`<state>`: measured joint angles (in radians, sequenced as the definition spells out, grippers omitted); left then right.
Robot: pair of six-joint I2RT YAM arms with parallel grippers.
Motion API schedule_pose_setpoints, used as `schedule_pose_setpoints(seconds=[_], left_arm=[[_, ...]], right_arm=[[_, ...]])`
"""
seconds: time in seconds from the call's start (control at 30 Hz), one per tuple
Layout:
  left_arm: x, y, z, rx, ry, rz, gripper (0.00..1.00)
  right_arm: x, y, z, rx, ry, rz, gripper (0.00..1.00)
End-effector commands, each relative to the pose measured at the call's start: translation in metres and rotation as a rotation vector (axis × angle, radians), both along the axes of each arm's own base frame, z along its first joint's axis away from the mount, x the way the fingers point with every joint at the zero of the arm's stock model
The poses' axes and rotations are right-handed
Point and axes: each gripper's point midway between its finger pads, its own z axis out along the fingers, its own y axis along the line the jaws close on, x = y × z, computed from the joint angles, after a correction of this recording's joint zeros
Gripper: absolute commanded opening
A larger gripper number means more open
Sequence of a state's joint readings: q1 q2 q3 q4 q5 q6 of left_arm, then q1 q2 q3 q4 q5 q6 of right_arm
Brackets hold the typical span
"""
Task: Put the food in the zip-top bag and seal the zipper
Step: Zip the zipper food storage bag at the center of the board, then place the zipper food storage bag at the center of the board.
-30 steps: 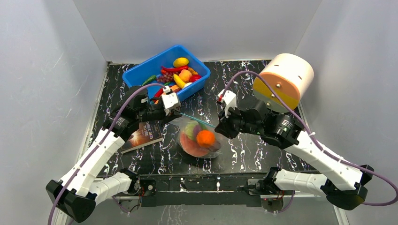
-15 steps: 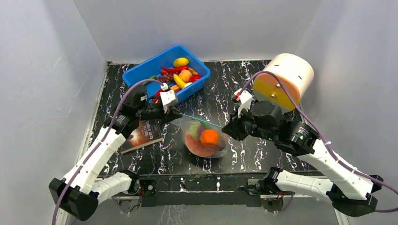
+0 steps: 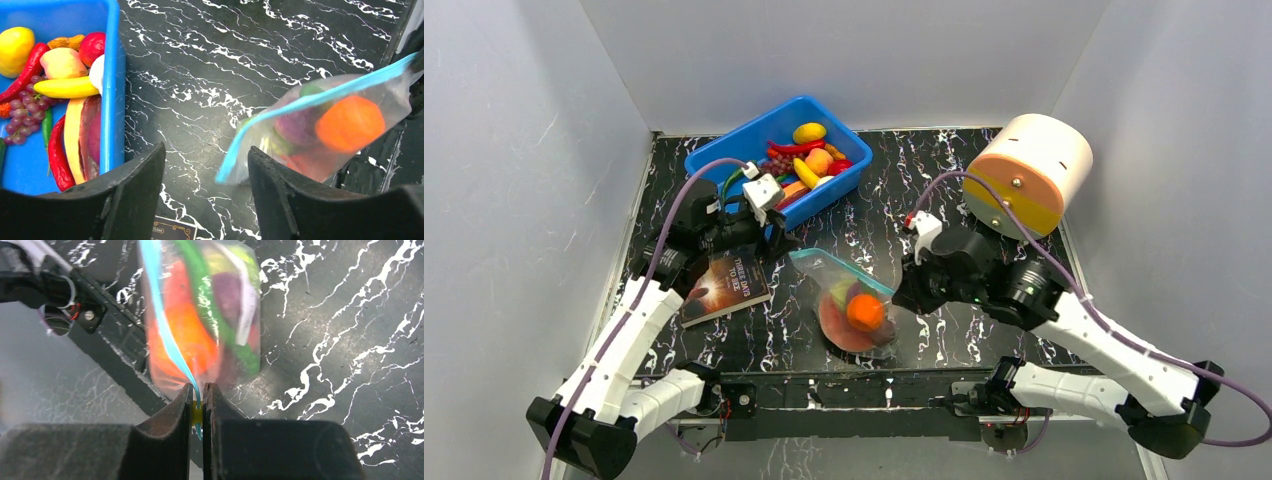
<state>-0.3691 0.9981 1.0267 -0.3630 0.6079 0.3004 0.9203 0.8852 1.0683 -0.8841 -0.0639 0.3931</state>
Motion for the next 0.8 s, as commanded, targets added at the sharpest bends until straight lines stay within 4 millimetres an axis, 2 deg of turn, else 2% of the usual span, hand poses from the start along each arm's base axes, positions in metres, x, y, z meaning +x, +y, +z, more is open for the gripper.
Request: schedule_pose_setpoints(seconds=[0.0,0.07,0.1,0.13,0.17,0.33,0.4,0.43,0.5,0.6,0.63,0.7,0.77], left_arm=[[0.002,0.007,0.029,-0.050,-0.042,0.083,0.62],[0.004,0.009,0.032,-0.062,-0.037,0.114,0.67],[0.004,0.009,0.034,-0.068,-0.039,0.120,0.75],[0.004,0.010,0.034,-0.072,-0.038,0.123,0.91],[0.004,0.010,0.035,-0.075,-0.046,0.125,0.98],[0.006,0.016,0.037,-0.130,-0.064,0.201,0.98],[0.008,0.020,0.033,-0.131,-0.050,0.238,0.98],[0.009,0.022,0.032,-0.132,-0.040,0.256,0.98],[0.010,0.023,0.029,-0.133,-0.011,0.279,0.98],[0.010,0.023,0.025,-0.145,0.031,0.297,0.98],[0.011,0.024,0.024,-0.154,0.043,0.320,0.98],[0.011,0.026,0.020,-0.163,0.058,0.343,0.98],[0.012,0.028,0.019,-0.192,0.067,0.378,0.98]], right_arm=[[0.036,0.003,-0.006,-0.026,-0.031,-0.132,0.00],[0.058,-0.005,-0.010,-0.050,-0.047,-0.181,0.00],[0.068,-0.010,-0.014,-0.062,-0.050,-0.197,0.00],[0.079,-0.015,-0.017,-0.070,-0.052,-0.211,0.00],[0.089,-0.021,-0.021,-0.076,-0.055,-0.225,0.00],[0.140,-0.054,-0.030,-0.129,-0.070,-0.369,0.00],[0.154,-0.067,-0.035,-0.149,-0.070,-0.429,0.01],[0.159,-0.072,-0.040,-0.161,-0.062,-0.451,0.04],[0.166,-0.082,-0.048,-0.189,-0.046,-0.499,0.21],[0.169,-0.085,-0.049,-0.184,-0.043,-0.521,0.42],[0.169,-0.084,-0.047,-0.173,-0.051,-0.520,0.47],[0.169,-0.085,-0.040,-0.155,-0.075,-0.529,0.71],[0.169,-0.088,-0.029,-0.144,-0.103,-0.546,0.85]])
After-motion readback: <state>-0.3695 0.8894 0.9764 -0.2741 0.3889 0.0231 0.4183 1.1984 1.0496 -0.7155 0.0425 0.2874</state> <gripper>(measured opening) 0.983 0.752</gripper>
